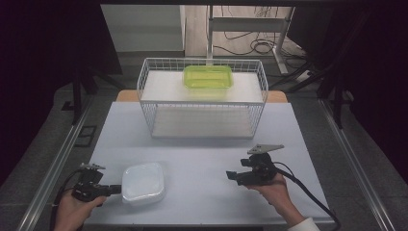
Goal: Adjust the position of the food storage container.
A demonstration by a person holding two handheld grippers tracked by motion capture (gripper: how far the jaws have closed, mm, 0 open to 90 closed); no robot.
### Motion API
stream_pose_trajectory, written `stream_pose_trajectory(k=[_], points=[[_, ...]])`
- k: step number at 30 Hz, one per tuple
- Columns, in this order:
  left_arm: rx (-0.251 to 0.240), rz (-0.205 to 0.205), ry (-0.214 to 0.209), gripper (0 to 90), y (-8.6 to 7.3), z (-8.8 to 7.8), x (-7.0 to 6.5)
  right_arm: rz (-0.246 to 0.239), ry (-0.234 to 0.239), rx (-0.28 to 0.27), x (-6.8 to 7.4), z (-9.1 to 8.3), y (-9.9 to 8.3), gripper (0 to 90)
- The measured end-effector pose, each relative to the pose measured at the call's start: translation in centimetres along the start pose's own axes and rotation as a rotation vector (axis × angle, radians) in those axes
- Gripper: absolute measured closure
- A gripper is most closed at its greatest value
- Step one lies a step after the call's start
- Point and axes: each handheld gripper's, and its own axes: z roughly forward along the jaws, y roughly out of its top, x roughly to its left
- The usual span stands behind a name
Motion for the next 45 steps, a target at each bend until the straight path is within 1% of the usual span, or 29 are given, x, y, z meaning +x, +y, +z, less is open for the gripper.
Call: stream_pose_trajectory(k=[4, 10, 12, 14, 16, 20, 25, 27, 31, 34, 36, 38, 43, 45], points=[[-0.001, -0.011, -0.014, 89.8, -0.1, 0.1, 0.1, 0.012, 0.006, -0.011, 0.0, -0.2, 0.1, 21.5], [0.001, -0.016, -0.004, 89.7, 0.2, 0.5, 0.1, 0.022, 0.009, -0.03, -0.2, -0.6, 0.3, 21.6], [-0.003, -0.022, -0.016, 89.7, 0.4, 0.7, 0.0, 0.022, 0.006, -0.034, -0.2, -0.7, 0.3, 21.5], [-0.004, -0.023, -0.016, 89.7, 0.6, 0.9, -0.1, 0.023, 0.004, -0.037, -0.3, -0.8, 0.4, 21.5], [-0.001, -0.013, -0.013, 89.7, 0.9, 1.1, -0.4, 0.024, 0.004, -0.04, -0.3, -0.9, 0.4, 21.6], [0.006, -0.006, -0.017, 89.7, 1.4, 1.7, -1.1, 0.024, 0.004, -0.044, -0.3, -1.0, 0.4, 21.6], [0.024, 0.013, -0.047, 89.7, 2.0, 2.7, -2.1, 0.026, 0.002, -0.046, -0.4, -1.1, 0.5, 21.6], [0.03, 0.02, -0.049, 89.7, 2.2, 3.0, -2.5, 0.024, 0.001, -0.047, -0.3, -1.1, 0.5, 21.6], [0.026, 0.018, -0.049, 89.7, 2.4, 3.3, -3.0, 0.025, 0.001, -0.048, -0.4, -1.1, 0.5, 21.6], [0.029, 0.021, -0.064, 89.6, 2.6, 3.6, -3.5, 0.028, 0.002, -0.051, -0.4, -1.2, 0.5, 21.6], [0.045, 0.043, -0.07, 89.6, 2.8, 3.9, -3.8, 0.028, 0.001, -0.053, -0.4, -1.2, 0.5, 21.8], [0.037, 0.04, -0.08, 89.6, 3.1, 4.3, -4.4, 0.028, 0.001, -0.054, -0.3, -1.2, 0.5, 22.0], [0.047, 0.062, -0.095, 89.6, 4.0, 5.3, -5.7, 0.028, -0.001, -0.049, -0.4, -1.1, 0.5, 22.0], [0.046, 0.059, -0.106, 89.6, 4.5, 5.8, -6.1, 0.026, -0.001, -0.047, -0.4, -1.1, 0.5, 22.0]])
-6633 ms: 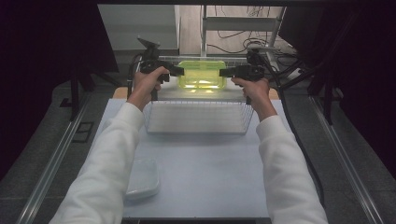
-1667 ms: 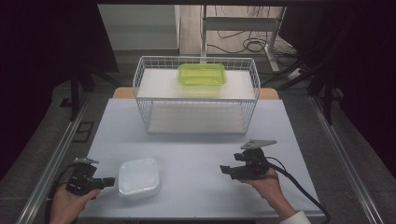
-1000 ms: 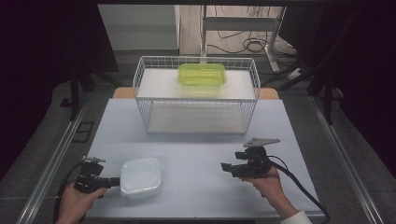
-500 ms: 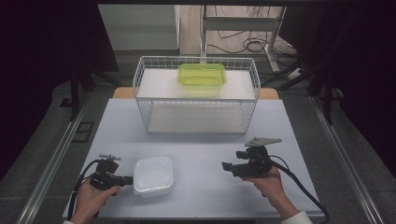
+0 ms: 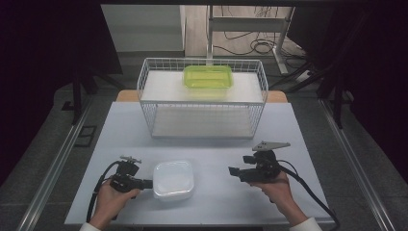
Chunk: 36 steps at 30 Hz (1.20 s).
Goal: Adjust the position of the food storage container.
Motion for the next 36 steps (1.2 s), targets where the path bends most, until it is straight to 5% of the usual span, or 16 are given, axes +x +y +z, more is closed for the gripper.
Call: stream_pose_trajectory(k=[17, 36], points=[[0.054, 0.081, -0.063, 89.6, 2.9, 3.5, -3.4, -0.005, -0.015, 0.01, 0.0, 0.0, 0.0, 22.0], [0.051, 0.095, -0.083, 87.6, 4.2, 5.0, -4.6, -0.011, -0.017, 0.029, 0.0, 0.2, -0.2, 22.0]])
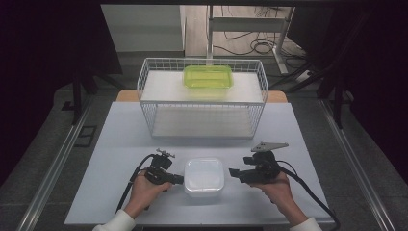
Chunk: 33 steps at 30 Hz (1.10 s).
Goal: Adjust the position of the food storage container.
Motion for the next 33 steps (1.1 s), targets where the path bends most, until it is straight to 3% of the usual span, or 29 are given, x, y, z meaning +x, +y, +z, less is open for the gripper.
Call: stream_pose_trajectory(k=[2, 7, 11, 13, 17, 23, 29, 33], points=[[-0.005, 0.001, -0.001, 87.9, -0.1, -0.3, 0.1, 0.0, 0.001, -0.003, 0.0, -0.1, 0.0, 22.0], [-0.07, -0.002, -0.016, 83.9, -0.4, -1.6, -0.1, 0.01, -0.004, -0.024, -0.1, -0.3, -0.1, 22.2], [-0.122, 0.039, 0.037, 64.7, -0.8, -2.5, -0.9, 0.031, -0.008, -0.039, -0.3, -0.3, -0.3, 21.5], [-0.143, 0.044, 0.056, 54.1, -0.9, -3.0, -0.9, 0.042, -0.005, -0.035, -0.4, -0.3, -0.4, 21.0], [-0.185, 0.029, 0.069, 42.8, -1.1, -3.9, -0.8, 0.057, 0.004, -0.019, -0.3, -0.2, -0.6, 18.7], [-0.222, 0.027, 0.064, 38.6, -1.7, -4.7, -0.9, 0.05, 0.032, -0.013, 0.1, -0.1, -0.9, 18.5], [-0.246, 0.022, 0.041, 34.8, -1.8, -5.2, -0.8, 0.047, 0.028, -0.012, 0.2, 0.0, -1.0, 20.0], [-0.248, 0.023, 0.023, 33.6, -1.8, -5.3, -1.0, 0.071, 0.022, -0.015, 0.3, -0.1, -1.0, 22.9]])
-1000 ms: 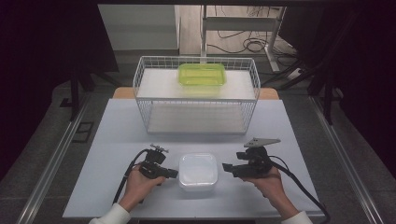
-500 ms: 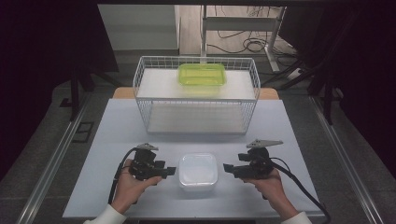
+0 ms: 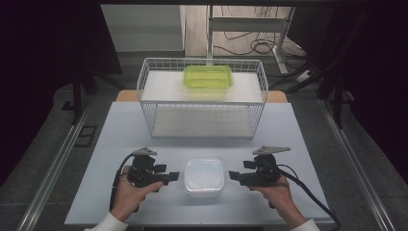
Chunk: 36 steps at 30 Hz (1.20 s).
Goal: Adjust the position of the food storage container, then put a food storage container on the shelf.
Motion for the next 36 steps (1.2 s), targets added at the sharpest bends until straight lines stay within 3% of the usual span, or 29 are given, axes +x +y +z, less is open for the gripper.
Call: stream_pose_trajectory(k=[8, 13, 24, 36], points=[[-0.007, -0.045, -0.067, 34.0, 0.2, 0.1, 0.3, 0.036, 0.034, 0.008, 0.2, 0.1, -0.1, 30.9], [-0.004, -0.096, -0.117, 34.0, 0.2, 0.5, 0.6, 0.06, 0.071, 0.005, 0.3, 0.4, -0.2, 32.1], [0.01, -0.179, -0.179, 35.5, 0.1, 1.9, 1.4, 0.108, 0.144, 0.002, 0.5, 1.7, -0.4, 35.3], [0.032, -0.201, -0.206, 39.8, 0.2, 3.2, 2.0, 0.206, 0.202, 0.04, -0.6, 3.4, -0.6, 43.6]])
